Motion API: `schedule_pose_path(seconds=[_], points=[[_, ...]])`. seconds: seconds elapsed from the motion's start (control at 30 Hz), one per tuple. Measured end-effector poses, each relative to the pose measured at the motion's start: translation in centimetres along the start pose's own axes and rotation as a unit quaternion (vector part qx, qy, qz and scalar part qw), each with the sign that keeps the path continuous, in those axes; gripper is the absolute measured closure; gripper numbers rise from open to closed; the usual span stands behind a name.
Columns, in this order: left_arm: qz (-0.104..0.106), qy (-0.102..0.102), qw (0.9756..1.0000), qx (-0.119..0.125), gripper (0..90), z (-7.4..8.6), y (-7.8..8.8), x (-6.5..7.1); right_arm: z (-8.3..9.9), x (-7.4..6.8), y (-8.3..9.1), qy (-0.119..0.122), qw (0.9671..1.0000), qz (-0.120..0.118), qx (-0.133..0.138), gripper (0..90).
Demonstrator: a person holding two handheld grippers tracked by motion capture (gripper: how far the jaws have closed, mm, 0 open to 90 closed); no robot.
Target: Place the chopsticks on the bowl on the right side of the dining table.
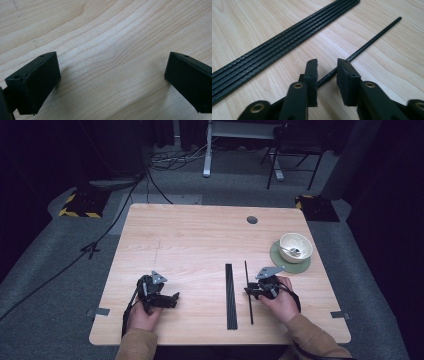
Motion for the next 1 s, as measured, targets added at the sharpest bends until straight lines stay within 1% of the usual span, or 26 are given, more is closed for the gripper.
schedule_pose_path(seconds=[0.03,0.07,0.1,0.17,0.27,0.33,0.47,0.57,0.7,0.83,0.87,0.93,1.0], points=[[-0.001,0.000,1.0000,0.000,0.4,0.0,0.0,0.0,0.1,0.3,0.1,-0.004,1.0000,0.001,0.002,74.0],[-0.001,0.000,1.0000,0.000,0.4,0.0,0.0,0.0,0.1,0.3,0.1,-0.004,1.0000,0.001,0.002,74.0],[0.000,0.000,1.0000,0.000,0.4,0.0,0.0,0.0,0.3,0.8,0.1,-0.014,0.9999,0.007,0.003,73.5],[0.000,0.000,1.0000,0.000,0.4,0.0,0.0,0.0,0.4,1.1,0.2,-0.025,0.9996,0.009,0.005,69.2],[-0.001,0.000,1.0000,0.000,0.4,0.0,0.0,0.0,0.5,1.2,0.3,-0.030,0.9994,0.011,0.008,68.7],[0.000,0.000,1.0000,0.000,0.4,0.0,0.0,0.0,0.7,0.9,0.6,-0.037,0.9992,-0.002,0.012,69.4],[0.000,0.000,1.0000,0.000,0.4,0.0,0.0,0.0,1.2,0.4,1.1,-0.027,0.9996,-0.005,0.002,69.5],[0.000,0.000,1.0000,0.000,0.4,0.0,0.0,0.0,1.5,0.6,1.4,-0.022,0.9997,-0.001,-0.003,69.5],[-0.001,0.000,1.0000,0.000,0.4,0.0,0.0,0.0,2.5,1.6,2.2,-0.042,0.9991,0.010,0.000,69.9],[-0.001,0.000,1.0000,0.000,0.4,0.0,0.0,0.0,3.4,2.6,2.9,-0.055,0.9982,0.025,-0.002,69.2],[-0.001,0.000,1.0000,0.000,0.4,0.0,0.0,0.0,3.4,2.6,2.9,-0.055,0.9982,0.025,-0.002,69.2],[0.000,0.000,1.0000,0.000,0.4,0.0,0.0,0.0,3.5,3.1,3.1,-0.056,0.9980,0.031,-0.001,69.1],[-0.001,0.000,1.0000,0.000,0.4,0.0,0.0,0.0,3.3,2.9,3.1,-0.055,0.9981,0.026,0.002,70.6]])
Point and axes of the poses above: each handheld gripper's, and its own axes: y roughly backward along the jaws, z roughly out of its underside, x roughly to its right, the point moved 3 cm from there along -y, roughly forward along the jaws, and after that the axes turned 7 degrees about y, right-handed, at the moved point
